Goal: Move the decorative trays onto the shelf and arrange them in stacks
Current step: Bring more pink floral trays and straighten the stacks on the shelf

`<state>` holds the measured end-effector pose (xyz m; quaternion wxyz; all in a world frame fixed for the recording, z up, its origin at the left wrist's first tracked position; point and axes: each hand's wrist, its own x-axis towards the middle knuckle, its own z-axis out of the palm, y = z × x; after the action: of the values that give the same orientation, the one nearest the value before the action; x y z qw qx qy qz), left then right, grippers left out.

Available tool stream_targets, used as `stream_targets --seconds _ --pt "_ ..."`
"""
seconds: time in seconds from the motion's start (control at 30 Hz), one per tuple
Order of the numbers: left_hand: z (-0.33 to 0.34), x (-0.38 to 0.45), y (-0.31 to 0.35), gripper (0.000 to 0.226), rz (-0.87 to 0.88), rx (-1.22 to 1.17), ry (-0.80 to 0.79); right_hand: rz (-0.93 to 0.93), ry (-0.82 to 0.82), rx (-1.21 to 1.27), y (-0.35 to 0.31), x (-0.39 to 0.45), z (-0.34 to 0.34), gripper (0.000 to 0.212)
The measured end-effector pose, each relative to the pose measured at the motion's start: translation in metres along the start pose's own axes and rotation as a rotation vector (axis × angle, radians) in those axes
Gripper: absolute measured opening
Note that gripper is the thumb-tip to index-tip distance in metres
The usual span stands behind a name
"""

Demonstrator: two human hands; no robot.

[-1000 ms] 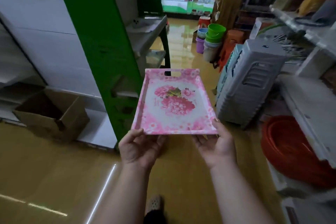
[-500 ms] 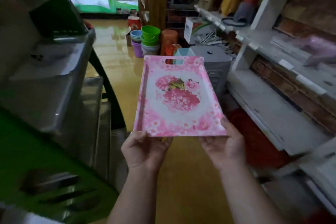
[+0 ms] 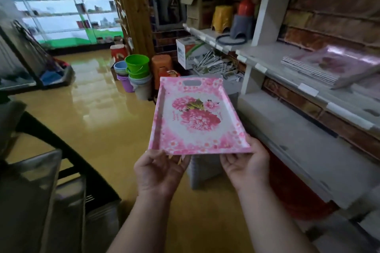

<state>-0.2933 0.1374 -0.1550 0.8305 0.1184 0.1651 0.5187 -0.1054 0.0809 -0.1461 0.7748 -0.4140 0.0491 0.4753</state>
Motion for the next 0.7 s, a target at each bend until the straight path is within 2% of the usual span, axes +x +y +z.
stream_targets --seconds 0.17,0.37,0.43,0.6,0.7 --pt "0.027 0.078 -0.003 0.052 0.004 0.023 0.009 -0.024 -0.014 -0.017 -0.025 0.078 0.045 0.035" --pt "0.023 0.171 0.015 0.058 0.042 0.046 0.031 -0.008 -0.013 -0.04 -0.019 0.142 0.08 0.038" --pt "0.023 0.21 0.015 0.066 0.028 0.085 0.003 -0.033 0.001 -0.047 -0.023 0.166 0.094 0.037" --pt "0.04 0.306 0.013 0.106 -0.104 0.07 -0.105 -0.177 0.066 -0.01 -0.053 0.224 0.128 0.036" --pt "0.064 0.364 0.013 0.106 -0.129 0.084 -0.157 -0.249 0.13 0.022 -0.068 0.252 0.156 0.038"
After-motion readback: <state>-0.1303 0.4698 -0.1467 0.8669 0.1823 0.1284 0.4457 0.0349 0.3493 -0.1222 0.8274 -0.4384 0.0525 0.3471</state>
